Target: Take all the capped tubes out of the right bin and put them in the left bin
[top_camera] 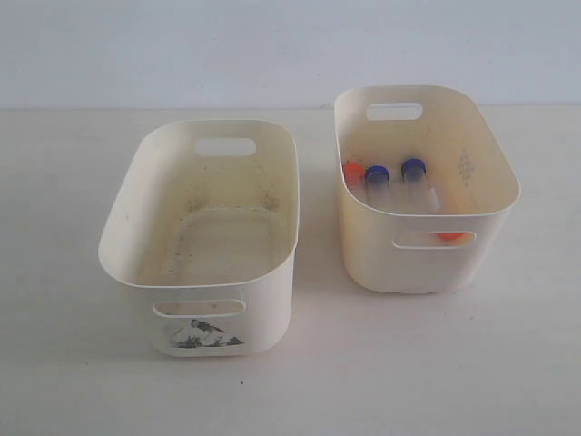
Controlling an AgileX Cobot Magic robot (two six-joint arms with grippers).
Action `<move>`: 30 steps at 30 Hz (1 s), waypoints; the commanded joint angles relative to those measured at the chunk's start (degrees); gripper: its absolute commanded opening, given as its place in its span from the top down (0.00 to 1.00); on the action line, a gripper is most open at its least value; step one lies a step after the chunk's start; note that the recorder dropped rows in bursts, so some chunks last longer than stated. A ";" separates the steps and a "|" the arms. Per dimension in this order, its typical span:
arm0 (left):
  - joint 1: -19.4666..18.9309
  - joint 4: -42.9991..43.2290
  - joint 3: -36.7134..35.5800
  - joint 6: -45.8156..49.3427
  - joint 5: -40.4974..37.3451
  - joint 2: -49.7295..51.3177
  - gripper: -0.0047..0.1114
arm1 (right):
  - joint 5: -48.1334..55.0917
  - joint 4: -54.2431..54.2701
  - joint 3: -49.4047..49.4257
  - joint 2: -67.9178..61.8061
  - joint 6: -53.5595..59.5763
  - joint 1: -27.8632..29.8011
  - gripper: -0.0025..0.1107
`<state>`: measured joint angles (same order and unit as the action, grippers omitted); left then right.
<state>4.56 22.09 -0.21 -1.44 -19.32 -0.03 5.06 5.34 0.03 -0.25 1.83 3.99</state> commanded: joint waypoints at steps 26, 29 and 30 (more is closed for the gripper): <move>0.31 -0.16 0.21 -0.54 0.06 0.03 0.92 | 21.22 -0.96 -24.30 -16.27 2.10 0.04 0.98; 0.31 -0.16 0.21 -0.54 0.06 0.03 0.92 | 19.56 -0.96 -24.70 -18.85 2.10 0.04 0.98; 0.31 -0.16 0.21 -0.54 0.06 0.03 0.92 | 19.42 -0.96 -24.68 -19.18 2.10 0.04 0.98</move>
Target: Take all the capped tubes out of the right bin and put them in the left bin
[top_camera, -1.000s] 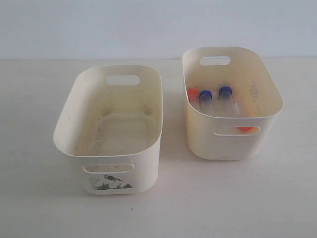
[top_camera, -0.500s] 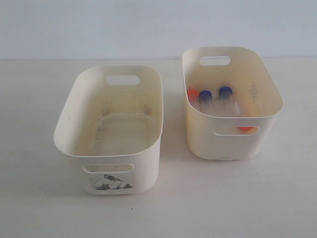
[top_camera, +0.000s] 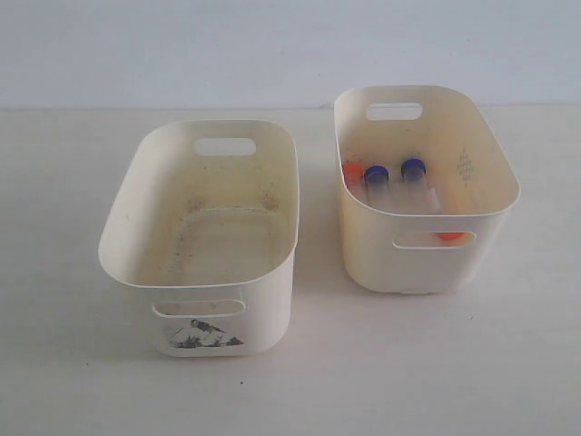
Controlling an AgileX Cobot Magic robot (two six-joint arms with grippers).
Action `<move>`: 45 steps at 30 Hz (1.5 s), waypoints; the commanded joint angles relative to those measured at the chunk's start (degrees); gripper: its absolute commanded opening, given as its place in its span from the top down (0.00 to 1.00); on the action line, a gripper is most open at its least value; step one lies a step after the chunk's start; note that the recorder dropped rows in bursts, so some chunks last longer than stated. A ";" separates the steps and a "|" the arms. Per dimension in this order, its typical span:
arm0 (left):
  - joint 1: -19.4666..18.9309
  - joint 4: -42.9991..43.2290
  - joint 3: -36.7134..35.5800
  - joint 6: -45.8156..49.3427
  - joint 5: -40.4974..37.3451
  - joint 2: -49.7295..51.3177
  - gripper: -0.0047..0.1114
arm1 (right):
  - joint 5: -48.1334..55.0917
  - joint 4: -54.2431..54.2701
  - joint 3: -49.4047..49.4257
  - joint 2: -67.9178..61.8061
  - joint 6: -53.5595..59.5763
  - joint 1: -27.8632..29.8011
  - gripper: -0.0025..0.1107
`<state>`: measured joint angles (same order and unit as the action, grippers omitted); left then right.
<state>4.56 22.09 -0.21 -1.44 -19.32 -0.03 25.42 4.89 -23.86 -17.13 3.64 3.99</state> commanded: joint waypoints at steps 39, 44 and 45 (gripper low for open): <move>0.31 -0.16 0.21 -0.54 0.06 0.03 0.92 | 29.85 -8.42 -60.43 -66.68 -16.72 -18.70 0.98; 0.31 -0.16 0.21 -0.54 0.06 0.03 0.92 | 44.55 -8.42 -73.78 -78.74 -16.72 -18.70 0.98; 0.31 -0.16 0.21 -0.54 0.06 0.03 0.92 | 44.55 -8.27 -75.70 -80.98 -16.72 -18.70 0.98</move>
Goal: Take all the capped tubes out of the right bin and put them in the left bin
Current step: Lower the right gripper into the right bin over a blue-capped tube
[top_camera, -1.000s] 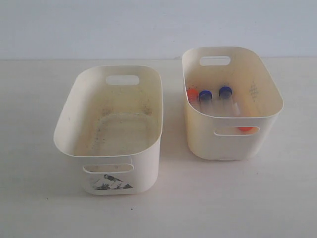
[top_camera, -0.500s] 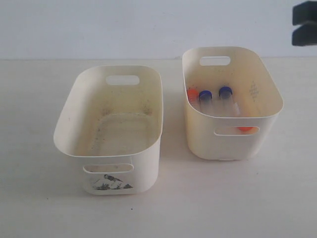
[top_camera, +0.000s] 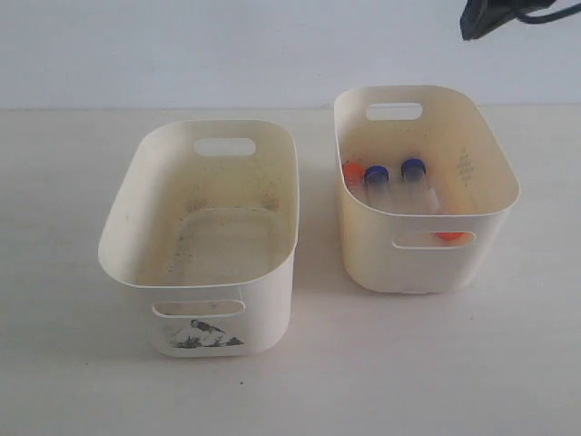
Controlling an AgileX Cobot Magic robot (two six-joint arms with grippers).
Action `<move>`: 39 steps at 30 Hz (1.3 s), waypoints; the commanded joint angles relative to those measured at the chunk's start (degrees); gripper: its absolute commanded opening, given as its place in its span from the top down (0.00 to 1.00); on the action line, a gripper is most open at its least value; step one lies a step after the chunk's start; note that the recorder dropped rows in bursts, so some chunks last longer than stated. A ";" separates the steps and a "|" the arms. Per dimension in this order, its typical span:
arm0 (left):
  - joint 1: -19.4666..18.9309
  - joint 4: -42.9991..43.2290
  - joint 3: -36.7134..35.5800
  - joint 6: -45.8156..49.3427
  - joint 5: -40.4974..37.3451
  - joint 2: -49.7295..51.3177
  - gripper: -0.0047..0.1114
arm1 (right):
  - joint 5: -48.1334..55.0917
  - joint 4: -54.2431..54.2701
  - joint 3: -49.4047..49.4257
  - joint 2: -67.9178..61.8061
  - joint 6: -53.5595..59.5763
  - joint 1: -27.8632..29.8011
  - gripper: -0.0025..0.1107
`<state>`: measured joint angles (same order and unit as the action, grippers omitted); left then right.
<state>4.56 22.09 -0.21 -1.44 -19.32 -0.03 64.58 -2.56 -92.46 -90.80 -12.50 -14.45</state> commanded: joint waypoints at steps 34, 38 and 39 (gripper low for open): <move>0.31 -0.16 0.21 -0.54 0.06 0.03 0.92 | 5.38 8.69 -9.46 -33.08 -0.46 2.15 0.98; 0.31 -0.16 0.21 -0.54 0.06 0.03 0.92 | 5.38 10.02 -9.46 -34.71 -1.32 2.15 0.98; 0.31 -0.16 0.21 -0.54 0.06 0.03 0.92 | 5.36 9.88 -9.46 -34.98 -1.92 2.15 0.98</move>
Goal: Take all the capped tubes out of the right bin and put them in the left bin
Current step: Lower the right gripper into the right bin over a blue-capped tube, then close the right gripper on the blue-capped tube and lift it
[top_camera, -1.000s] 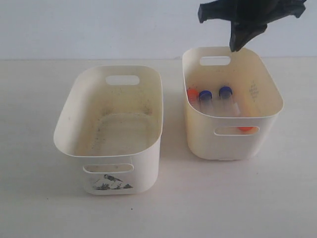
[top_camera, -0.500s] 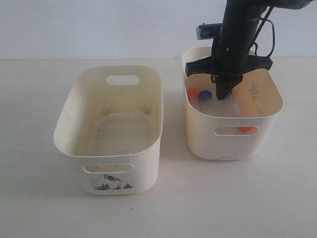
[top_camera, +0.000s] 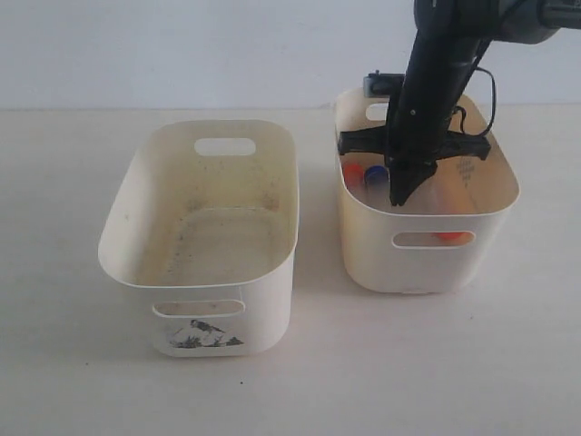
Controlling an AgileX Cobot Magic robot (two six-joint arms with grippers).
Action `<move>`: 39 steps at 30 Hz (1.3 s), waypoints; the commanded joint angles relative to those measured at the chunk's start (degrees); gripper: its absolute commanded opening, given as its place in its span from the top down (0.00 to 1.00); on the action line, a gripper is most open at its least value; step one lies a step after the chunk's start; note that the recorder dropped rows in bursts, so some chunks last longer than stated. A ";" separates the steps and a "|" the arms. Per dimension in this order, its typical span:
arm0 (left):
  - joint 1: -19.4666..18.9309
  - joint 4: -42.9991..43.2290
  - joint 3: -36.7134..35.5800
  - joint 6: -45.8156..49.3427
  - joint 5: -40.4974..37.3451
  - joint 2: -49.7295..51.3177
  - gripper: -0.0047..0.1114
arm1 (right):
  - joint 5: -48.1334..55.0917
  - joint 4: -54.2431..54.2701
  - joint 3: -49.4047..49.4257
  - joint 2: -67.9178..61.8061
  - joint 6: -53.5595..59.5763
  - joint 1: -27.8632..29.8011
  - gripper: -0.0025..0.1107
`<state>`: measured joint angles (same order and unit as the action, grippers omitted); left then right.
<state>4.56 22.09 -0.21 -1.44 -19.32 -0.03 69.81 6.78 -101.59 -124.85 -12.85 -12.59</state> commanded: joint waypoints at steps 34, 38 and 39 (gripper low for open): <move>0.31 -0.16 0.21 -0.54 0.06 0.03 0.92 | -11.17 0.65 -0.33 -3.74 -2.63 1.10 0.65; 0.31 -0.16 0.21 -0.54 0.06 0.03 0.92 | -12.80 3.25 -0.33 -5.02 -2.63 1.10 0.57; 0.31 -0.16 0.21 -0.54 0.06 0.03 0.92 | -12.97 3.60 -0.33 -5.45 -2.63 1.10 0.54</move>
<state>4.56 22.09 -0.21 -1.44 -19.32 -0.03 58.27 8.19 -101.59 -129.56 -15.48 -11.49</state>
